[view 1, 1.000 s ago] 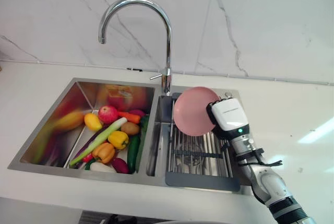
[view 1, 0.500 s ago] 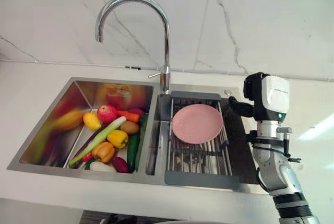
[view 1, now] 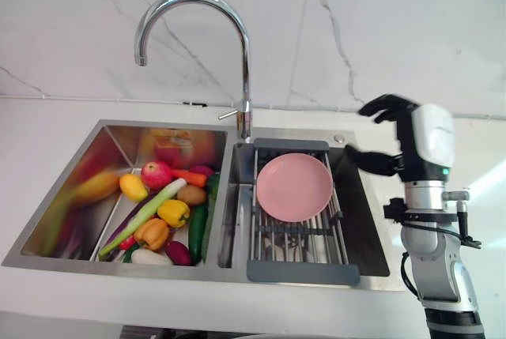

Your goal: Walk over to the sink, pick up the cup, carry it to the dishwasher, place the cup inside the dishwasher, then close the dishwasher door

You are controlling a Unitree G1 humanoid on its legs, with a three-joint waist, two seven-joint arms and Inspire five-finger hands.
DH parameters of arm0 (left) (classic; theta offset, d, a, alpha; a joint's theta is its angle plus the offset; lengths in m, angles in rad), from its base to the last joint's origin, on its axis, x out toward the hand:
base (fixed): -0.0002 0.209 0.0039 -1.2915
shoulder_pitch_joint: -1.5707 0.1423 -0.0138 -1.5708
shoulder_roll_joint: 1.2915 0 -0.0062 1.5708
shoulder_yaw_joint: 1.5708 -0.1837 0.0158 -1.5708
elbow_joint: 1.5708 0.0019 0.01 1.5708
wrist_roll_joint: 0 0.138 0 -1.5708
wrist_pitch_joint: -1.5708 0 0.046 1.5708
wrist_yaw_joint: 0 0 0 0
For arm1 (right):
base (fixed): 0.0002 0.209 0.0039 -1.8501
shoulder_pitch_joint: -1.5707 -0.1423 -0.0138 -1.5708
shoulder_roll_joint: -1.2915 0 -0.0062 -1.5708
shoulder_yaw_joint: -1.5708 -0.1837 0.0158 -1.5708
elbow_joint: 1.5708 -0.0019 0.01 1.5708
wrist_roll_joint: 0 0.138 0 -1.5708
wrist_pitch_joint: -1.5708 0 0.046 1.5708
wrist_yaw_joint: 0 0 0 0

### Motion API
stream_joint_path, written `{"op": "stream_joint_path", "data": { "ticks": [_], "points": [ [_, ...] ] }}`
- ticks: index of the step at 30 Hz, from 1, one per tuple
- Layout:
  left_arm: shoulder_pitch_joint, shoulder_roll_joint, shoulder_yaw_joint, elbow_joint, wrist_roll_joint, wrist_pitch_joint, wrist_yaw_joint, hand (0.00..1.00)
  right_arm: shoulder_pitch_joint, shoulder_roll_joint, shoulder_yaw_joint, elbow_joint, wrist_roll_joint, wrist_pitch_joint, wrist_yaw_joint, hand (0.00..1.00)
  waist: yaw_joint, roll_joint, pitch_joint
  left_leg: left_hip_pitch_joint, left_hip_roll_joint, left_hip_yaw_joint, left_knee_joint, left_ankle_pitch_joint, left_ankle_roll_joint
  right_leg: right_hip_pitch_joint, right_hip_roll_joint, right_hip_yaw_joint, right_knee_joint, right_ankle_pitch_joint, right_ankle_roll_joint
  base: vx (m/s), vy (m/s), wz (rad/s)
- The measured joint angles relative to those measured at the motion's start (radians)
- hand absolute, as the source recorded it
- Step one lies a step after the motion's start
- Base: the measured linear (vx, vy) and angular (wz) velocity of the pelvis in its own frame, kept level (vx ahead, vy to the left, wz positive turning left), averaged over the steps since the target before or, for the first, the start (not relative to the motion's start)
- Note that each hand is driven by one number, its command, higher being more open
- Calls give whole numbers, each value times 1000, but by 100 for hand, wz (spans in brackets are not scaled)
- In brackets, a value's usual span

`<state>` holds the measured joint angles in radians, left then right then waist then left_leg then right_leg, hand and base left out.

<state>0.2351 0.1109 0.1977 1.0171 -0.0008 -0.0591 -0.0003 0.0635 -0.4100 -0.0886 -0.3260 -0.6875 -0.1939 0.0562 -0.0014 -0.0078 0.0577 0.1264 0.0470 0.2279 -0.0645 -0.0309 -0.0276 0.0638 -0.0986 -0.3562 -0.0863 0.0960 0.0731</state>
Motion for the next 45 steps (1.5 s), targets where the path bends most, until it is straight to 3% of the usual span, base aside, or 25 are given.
{"op": "stream_joint_path", "data": {
  "ticks": [3,6,11,20,29,36,40,45],
  "points": [
    [0,0,1,1,0,0,-1,100,9,-40,52,-2,-2,-71,155,100,1,-2,-1,2,0,-1,0,0,0,0,0,-1,0,0,0,-11,-5,0],
    [0,2,1,2,0,0,-3,100,9,-71,73,-16,-4,-120,242,100,4,-7,-4,2,0,-2,0,0,0,1,0,-2,0,0,0,-10,-5,0],
    [0,8,1,5,0,-1,-2,100,8,-102,87,-42,-92,-169,258,100,4,-15,-9,3,0,-2,0,0,0,3,0,-1,0,0,0,-39,-12,0],
    [0,10,1,11,0,-1,-1,100,8,-122,177,-42,-248,-176,280,100,5,-23,-16,2,0,-12,0,1,1,6,0,-5,0,0,0,-25,-7,1],
    [0,23,-6,11,0,-1,-2,100,28,-122,202,-27,-351,-145,289,100,6,-34,-22,4,-1,-22,0,1,1,13,-1,-16,0,0,0,-10,-3,4],
    [1,26,-8,10,-2,1,-1,100,64,-114,252,55,-520,-66,250,100,9,-37,-24,3,-2,-24,0,2,1,13,-2,-19,0,0,0,-41,-11,1],
    [0,27,-9,9,-3,3,-1,100,66,-109,267,82,-538,-30,239,100,9,-37,-24,2,-2,-25,0,2,1,13,-3,-20,0,-1,0,0,0,0],
    [0,27,-10,8,-17,10,-1,100,66,-93,290,119,-610,9,162,100,11,-37,-24,0,-4,-28,0,3,0,15,-5,-29,1,-1,1,-26,-7,4]
  ]
}}
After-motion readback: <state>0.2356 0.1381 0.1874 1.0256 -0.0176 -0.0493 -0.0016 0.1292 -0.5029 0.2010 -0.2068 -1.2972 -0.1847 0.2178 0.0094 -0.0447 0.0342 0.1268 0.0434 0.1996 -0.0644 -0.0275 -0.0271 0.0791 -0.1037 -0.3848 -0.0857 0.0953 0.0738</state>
